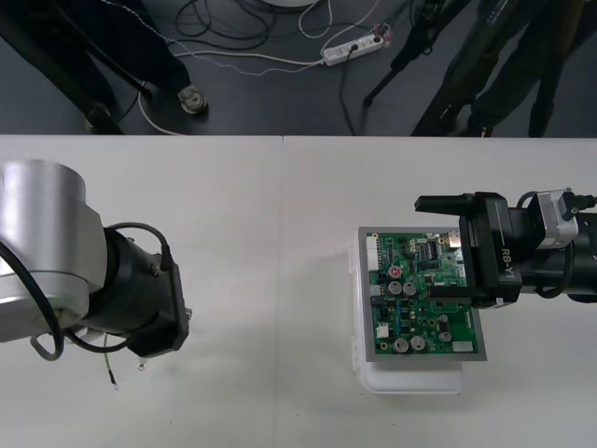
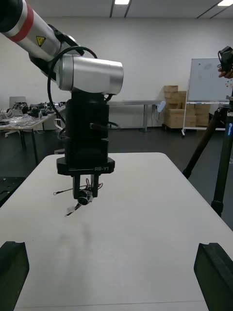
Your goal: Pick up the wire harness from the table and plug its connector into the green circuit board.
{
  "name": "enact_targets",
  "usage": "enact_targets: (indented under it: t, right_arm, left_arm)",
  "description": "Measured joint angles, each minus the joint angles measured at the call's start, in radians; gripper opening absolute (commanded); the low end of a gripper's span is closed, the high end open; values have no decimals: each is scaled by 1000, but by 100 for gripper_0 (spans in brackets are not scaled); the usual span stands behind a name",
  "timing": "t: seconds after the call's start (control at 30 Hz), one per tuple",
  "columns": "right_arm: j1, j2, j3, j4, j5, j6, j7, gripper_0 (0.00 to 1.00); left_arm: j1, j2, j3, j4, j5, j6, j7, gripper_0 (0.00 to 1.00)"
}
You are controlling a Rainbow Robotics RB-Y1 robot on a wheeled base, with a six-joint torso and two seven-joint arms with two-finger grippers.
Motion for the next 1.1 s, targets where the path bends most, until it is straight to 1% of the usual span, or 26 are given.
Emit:
enact_targets:
  t: [0.2,0.47,0.83,0.97,1.1]
  right_arm:
    - [0,0,0,0,-9,0,-3,100]
    - [0,0,0,0,-13,0,-29,100]
    - [0,0,0,0,-22,0,-29,100]
    - [0,0,0,0,-23,0,-29,100]
    - [0,0,0,0,-26,0,-29,100]
  left_arm:
    - [95,-24,246,74,117,-22,0,0]
    - [187,-85,468,171,242,-32,0,0]
    - [329,-221,807,334,466,-48,14,0]
    - [365,-272,906,406,557,-62,21,0]
    - [393,-306,973,454,649,-68,21,0]
